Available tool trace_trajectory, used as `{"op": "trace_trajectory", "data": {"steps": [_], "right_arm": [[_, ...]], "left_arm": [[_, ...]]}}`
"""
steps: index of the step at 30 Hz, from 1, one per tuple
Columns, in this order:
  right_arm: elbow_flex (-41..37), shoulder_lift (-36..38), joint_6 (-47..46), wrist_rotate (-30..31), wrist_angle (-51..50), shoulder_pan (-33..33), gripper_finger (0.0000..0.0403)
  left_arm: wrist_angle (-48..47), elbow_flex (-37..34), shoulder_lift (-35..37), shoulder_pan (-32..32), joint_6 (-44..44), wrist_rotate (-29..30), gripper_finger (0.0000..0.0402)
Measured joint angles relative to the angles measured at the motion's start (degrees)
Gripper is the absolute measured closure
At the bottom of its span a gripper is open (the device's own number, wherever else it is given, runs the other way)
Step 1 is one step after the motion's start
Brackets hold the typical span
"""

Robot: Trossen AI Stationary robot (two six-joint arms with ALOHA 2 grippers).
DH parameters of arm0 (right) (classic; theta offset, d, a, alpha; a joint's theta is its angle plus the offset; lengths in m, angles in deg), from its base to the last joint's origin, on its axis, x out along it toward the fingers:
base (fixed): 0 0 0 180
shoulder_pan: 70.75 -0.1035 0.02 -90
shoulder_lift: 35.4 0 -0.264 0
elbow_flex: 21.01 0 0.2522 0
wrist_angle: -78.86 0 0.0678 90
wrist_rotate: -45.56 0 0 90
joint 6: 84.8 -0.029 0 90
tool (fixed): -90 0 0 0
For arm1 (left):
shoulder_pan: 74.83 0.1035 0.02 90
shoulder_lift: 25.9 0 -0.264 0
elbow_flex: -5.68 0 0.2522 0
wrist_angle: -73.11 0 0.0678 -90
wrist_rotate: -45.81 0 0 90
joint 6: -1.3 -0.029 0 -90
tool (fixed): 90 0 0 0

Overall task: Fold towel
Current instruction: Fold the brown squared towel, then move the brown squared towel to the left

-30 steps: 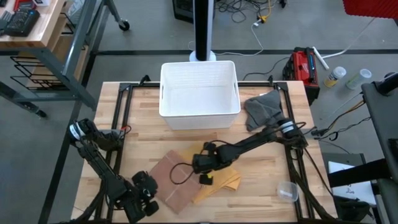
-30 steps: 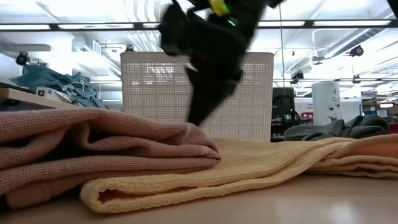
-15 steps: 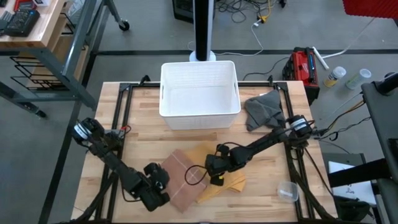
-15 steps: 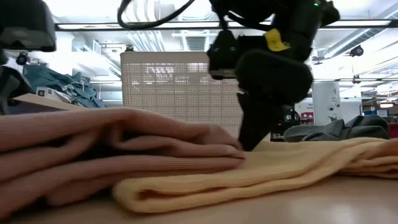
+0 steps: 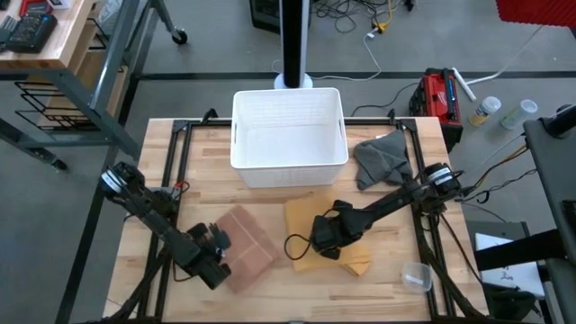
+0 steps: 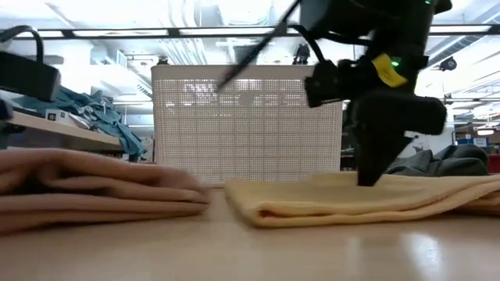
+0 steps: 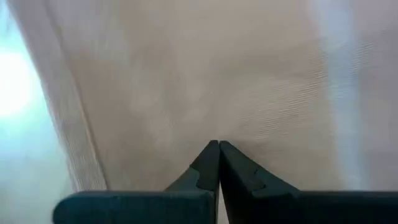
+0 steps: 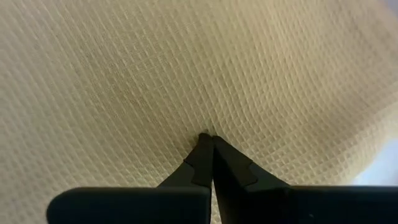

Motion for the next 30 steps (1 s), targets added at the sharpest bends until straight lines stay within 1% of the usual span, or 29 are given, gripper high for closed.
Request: {"op": "trace_trajectory", "data": {"steps": [2,4,7,9,13,16,18,22,24,27,30], "right_arm": [[-0.04,0.54,-0.95,1.69,1.09,-0.05,0.0403],[-0.04,1.52,-1.37,3.01,2.47,-0.32,0.0403],[-0.04,3.30,-1.47,4.75,3.75,-0.64,0.0403],[0.04,4.49,-1.42,5.25,4.41,-0.91,0.0403],[0.05,6.78,0.11,5.73,5.50,-1.27,0.0403],[0.05,8.29,0.84,6.08,6.18,-1.30,0.0403],[0.07,9.03,0.97,6.52,6.27,-1.64,0.0403],[0.07,9.84,1.71,6.73,6.29,-1.92,0.0403],[0.05,9.86,1.72,6.71,6.36,-2.03,0.0403],[0.03,9.86,1.96,6.70,6.40,-2.28,0.0403],[0.04,9.86,1.98,6.69,6.51,-2.29,0.0403]], "left_arm": [[0.77,0.13,2.98,-0.28,-3.15,2.91,0.0402],[2.14,0.11,5.54,-0.58,-3.97,6.14,0.0402],[7.55,0.16,9.30,-0.97,-4.73,10.01,0.0402],[11.74,0.03,10.32,-1.15,-5.37,11.46,0.0402],[20.59,-0.71,9.09,-0.68,-8.97,14.18,0.0402],[26.34,-2.10,6.07,0.12,-12.09,14.04,0.0402],[29.39,-2.87,3.65,0.53,-12.37,12.94,0.0402],[29.13,-3.43,-2.42,2.17,-8.13,9.82,0.0402],[29.03,-3.14,-4.89,3.07,-5.31,9.58,0.0402],[28.20,-2.91,-4.05,4.76,-4.77,6.59,0.0402],[22.59,-2.91,-2.00,5.85,-4.84,9.96,0.0402]]}}
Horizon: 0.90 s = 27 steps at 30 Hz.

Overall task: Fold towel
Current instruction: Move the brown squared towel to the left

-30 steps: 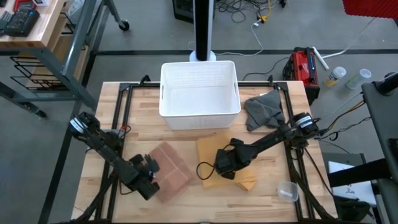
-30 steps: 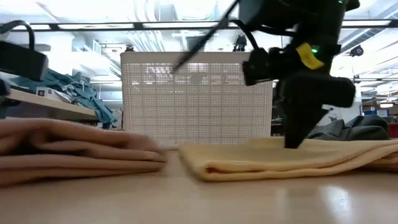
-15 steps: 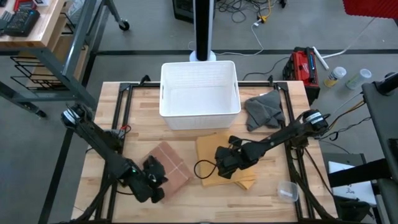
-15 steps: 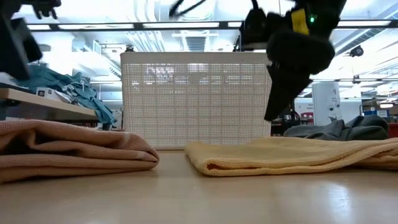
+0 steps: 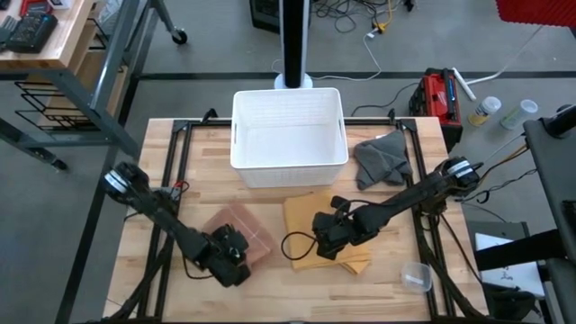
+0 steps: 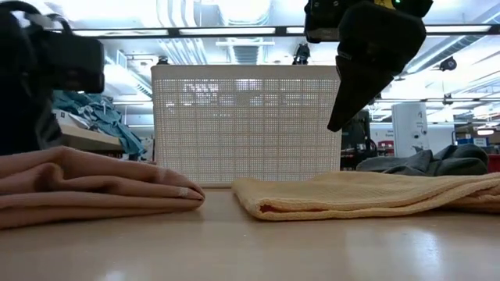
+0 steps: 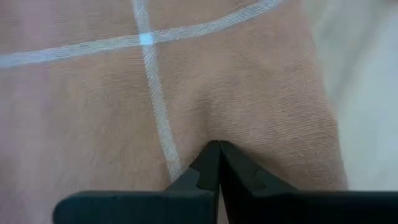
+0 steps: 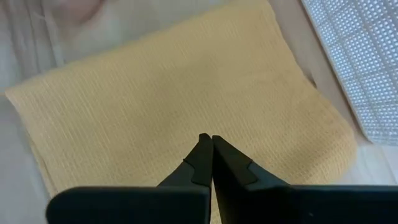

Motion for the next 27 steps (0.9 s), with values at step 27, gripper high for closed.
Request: {"op": "trace_trajectory", "data": {"steps": [27], "right_arm": [[0.01,-0.02,1.41,1.51,1.12,0.00,0.0403]], "left_arm": [[-20.82,-7.31,13.17,28.28,-11.29,3.73,0.0402]]}}
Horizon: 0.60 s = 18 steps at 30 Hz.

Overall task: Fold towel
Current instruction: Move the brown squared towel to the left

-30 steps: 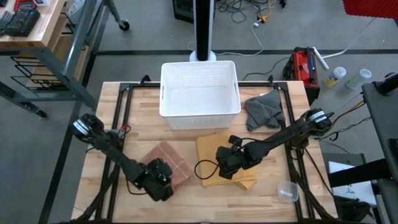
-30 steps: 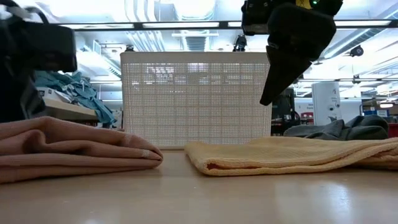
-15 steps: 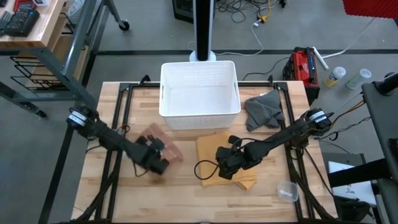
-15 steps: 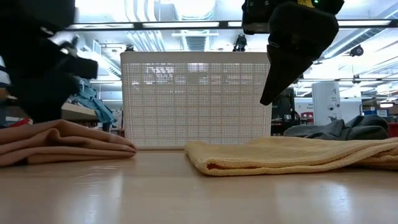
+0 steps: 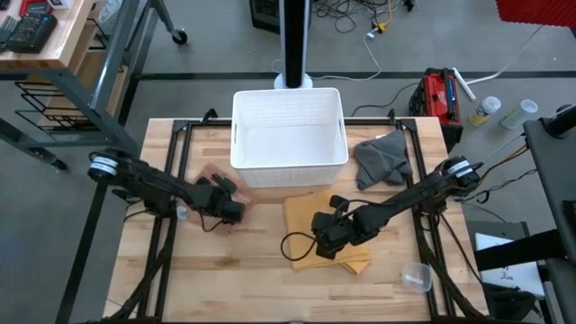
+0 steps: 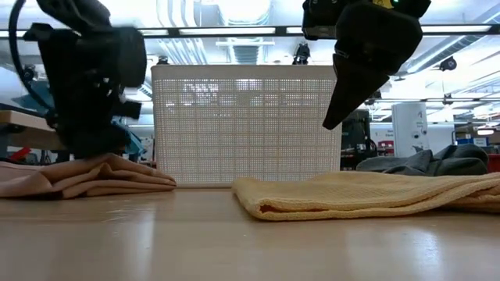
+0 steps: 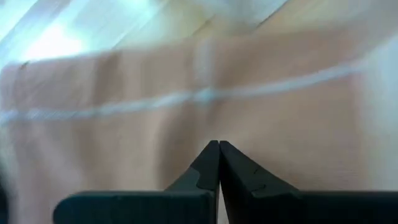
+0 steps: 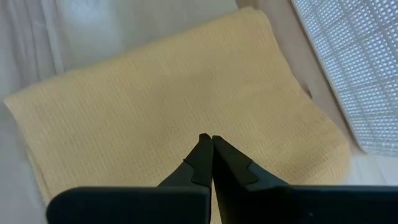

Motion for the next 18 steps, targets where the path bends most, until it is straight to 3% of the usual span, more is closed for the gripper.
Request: {"op": "trace_trajectory", "data": {"steps": [9,13,18], "right_arm": [[-0.15,-0.02,0.12,0.08,0.07,-0.34,0.0403],[-0.20,-0.02,0.13,0.17,0.23,-0.94,0.0403],[-0.20,-0.02,0.12,0.15,0.56,-1.40,0.0403]], "left_arm": [[6.45,1.56,9.64,-3.09,-1.76,-1.65,0.0402],[8.13,-1.05,8.57,-3.09,1.04,-1.80,0.0402],[23.68,-6.64,4.25,-3.21,1.22,-8.64,0.0401]]}}
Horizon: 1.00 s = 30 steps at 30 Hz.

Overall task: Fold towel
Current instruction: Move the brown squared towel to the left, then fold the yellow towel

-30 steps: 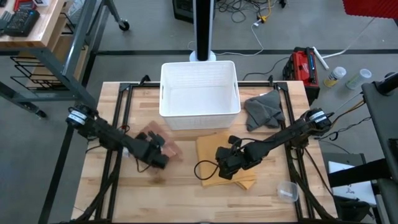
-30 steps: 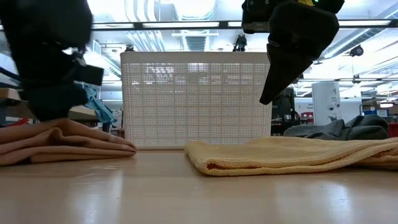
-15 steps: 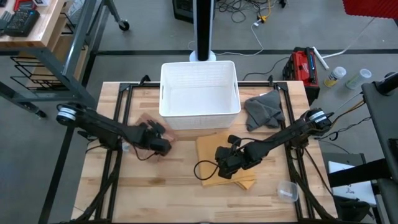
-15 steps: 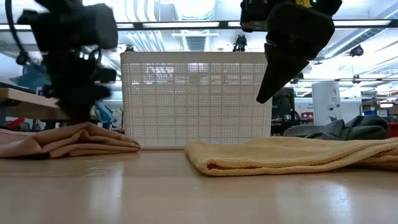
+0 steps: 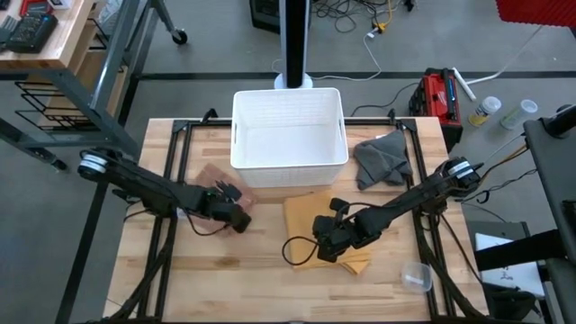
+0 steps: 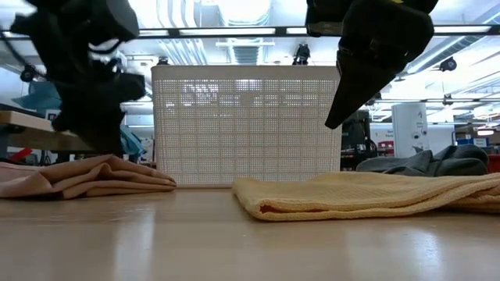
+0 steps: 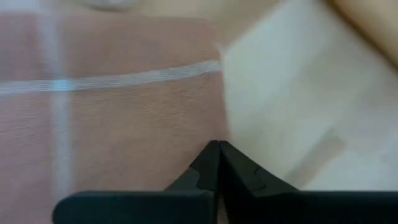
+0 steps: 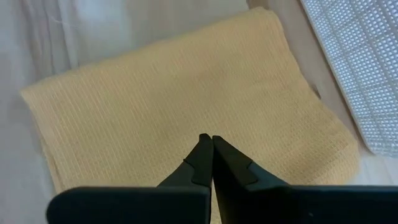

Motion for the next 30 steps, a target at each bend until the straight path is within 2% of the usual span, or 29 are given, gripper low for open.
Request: {"op": "trace_trajectory", "data": {"steps": [5,9,14,18,21,24,27,30], "right_arm": [[-0.07,0.00,0.56,1.29,1.44,0.00,0.0403],[-0.33,0.18,2.97,2.39,3.30,0.00,0.0403],[-0.65,1.94,10.61,2.45,9.47,-0.90,0.0403],[-3.69,4.02,24.06,2.32,21.31,-3.39,0.0403],[-8.77,4.82,35.02,-0.38,38.22,-5.79,0.0403],[-13.30,4.75,41.81,-1.78,52.11,-7.57,0.0403],[-14.81,4.66,46.80,-1.64,55.81,-7.85,0.0403],[-14.76,4.63,46.96,-1.54,55.77,-7.79,0.0403]], "left_arm": [[14.89,-2.60,-3.97,-0.31,-1.26,-2.12,0.0401],[15.36,-0.74,-3.71,-0.63,-2.31,-0.90,0.0401],[15.66,4.91,-2.33,-1.94,-9.30,1.16,0.0401],[19.44,10.39,-2.69,-5.04,-20.64,1.95,0.0401],[23.74,12.94,-3.53,-7.91,-31.03,2.31,0.0402],[28.71,14.64,-4.21,-10.74,-40.07,2.45,0.0402],[32.90,15.31,-5.21,-12.51,-44.73,2.77,0.0402],[36.01,15.34,-6.11,-12.93,-45.81,3.59,0.0401]]}}
